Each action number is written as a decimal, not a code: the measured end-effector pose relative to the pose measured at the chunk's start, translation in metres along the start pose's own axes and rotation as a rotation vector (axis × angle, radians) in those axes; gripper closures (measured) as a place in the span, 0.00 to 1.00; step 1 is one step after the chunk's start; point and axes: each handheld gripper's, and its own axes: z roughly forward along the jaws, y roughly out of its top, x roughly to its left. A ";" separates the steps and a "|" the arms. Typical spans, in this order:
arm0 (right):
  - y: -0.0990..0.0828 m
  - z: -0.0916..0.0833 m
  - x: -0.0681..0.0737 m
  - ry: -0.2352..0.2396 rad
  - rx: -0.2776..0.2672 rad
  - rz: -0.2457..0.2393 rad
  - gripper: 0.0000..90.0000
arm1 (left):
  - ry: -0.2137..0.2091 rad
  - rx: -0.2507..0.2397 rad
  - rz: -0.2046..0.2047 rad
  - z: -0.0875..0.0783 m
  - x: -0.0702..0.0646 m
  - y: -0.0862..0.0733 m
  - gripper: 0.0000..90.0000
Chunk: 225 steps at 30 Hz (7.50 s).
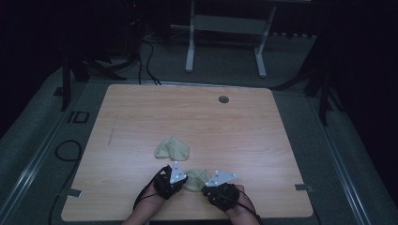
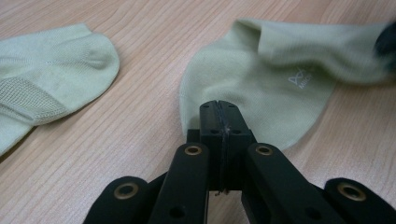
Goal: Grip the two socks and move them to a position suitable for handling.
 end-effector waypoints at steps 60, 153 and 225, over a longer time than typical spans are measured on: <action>-0.040 -0.008 -0.084 -0.130 0.047 0.191 0.98 | -0.019 -0.016 0.006 0.007 -0.006 0.005 0.99; 0.158 0.074 -0.087 -0.155 0.058 0.075 0.92 | -0.015 -0.054 -0.203 -0.045 0.033 -0.047 0.56; 0.056 0.025 -0.102 -0.090 0.049 0.134 0.96 | 0.006 0.053 -0.024 0.060 0.056 0.061 0.94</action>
